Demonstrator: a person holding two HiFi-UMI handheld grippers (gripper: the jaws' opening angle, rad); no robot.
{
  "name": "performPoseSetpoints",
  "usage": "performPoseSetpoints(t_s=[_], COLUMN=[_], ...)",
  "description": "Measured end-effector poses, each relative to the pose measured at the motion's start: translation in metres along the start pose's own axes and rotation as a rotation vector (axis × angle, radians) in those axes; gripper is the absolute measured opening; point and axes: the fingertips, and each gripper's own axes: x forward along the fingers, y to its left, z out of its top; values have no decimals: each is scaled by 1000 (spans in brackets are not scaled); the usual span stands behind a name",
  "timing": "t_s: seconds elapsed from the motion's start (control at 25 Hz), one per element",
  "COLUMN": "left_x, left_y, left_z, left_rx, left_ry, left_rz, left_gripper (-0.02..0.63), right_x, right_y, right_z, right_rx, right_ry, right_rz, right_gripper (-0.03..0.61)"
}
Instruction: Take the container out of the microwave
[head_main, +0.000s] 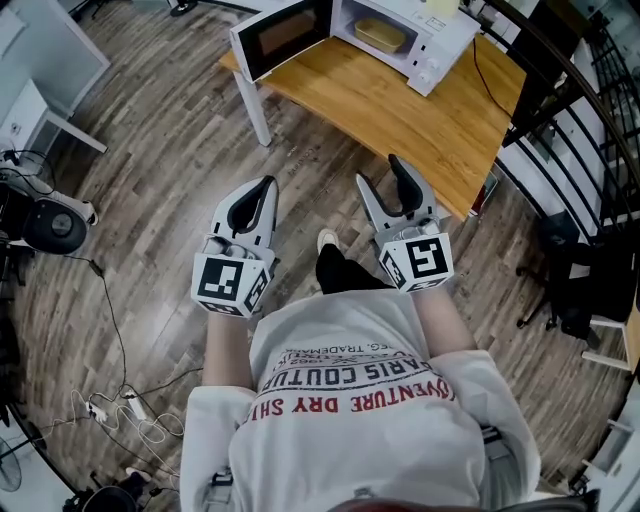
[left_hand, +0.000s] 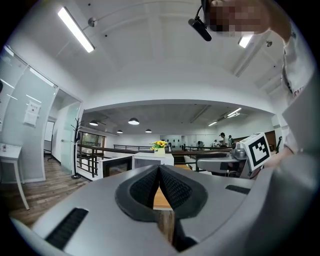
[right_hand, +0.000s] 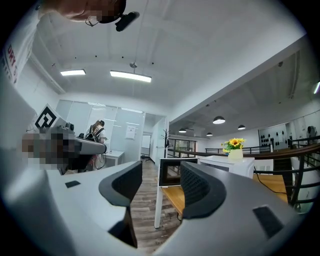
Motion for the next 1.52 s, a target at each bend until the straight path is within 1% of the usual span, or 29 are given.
performPoseSetpoints(t_s=[0.12, 0.28, 0.48, 0.6, 0.72, 0.92, 1.12, 1.24, 1.44, 1.52], left_x=[8, 32, 82, 122, 166, 240, 297, 321, 356, 371], left_y=[8, 34, 72, 93, 108, 130, 139, 135, 136, 137], left_z=[-6, -13, -9, -8, -6, 4, 2, -3, -15, -21], left_rx=[-2, -8, -29, -28, -21, -14, 12, 34, 35, 38], left_ry=[10, 20, 10, 24, 37, 24, 51, 78, 115, 136], left_rz=[20, 43, 52, 46, 13, -45, -93, -132, -186, -215], left_gripper=[15, 17, 16, 15, 17, 17, 16, 16, 16, 17], right_x=[14, 48, 107, 144, 178, 228, 258, 269, 289, 298], right_y=[-6, -17, -46, -72, -103, -158, -194, -209, -230, -241], right_z=[-9, -20, -26, -30, -32, -33, -45, -56, -84, -97], right_rx=[6, 13, -5, 8, 27, 13, 16, 25, 24, 41], right_ry=[13, 33, 42, 55, 62, 74, 121, 158, 254, 303], right_rz=[15, 35, 38, 27, 3, -43, -64, -73, -83, -97], right_gripper=[235, 235, 235, 235, 235, 236, 236, 235, 235, 235])
